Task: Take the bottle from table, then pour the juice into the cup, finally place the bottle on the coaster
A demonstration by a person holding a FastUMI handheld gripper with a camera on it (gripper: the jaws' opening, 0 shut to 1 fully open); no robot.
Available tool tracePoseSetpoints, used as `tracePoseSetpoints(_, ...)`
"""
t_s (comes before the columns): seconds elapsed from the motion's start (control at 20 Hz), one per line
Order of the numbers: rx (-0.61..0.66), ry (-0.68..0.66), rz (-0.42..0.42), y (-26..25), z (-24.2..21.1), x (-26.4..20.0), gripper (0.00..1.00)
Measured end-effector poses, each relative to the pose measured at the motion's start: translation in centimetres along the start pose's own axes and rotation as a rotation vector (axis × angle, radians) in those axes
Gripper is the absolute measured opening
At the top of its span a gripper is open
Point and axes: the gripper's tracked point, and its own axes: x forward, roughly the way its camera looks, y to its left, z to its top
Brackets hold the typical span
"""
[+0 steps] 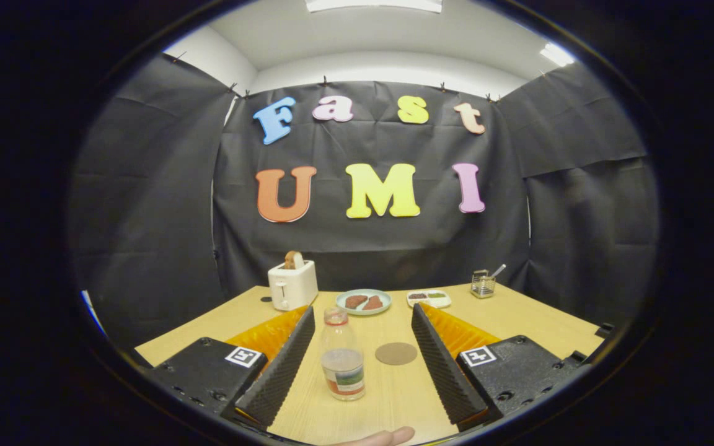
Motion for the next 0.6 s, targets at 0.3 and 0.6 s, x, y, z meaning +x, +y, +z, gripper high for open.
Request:
tracePoseSetpoints(0.3,-0.03,0.023,-0.002,0.5,-5.2,1.2,1.0)
tracePoseSetpoints(0.6,-0.048,0.025,0.01,1.6,-8.7,3.4,1.0)
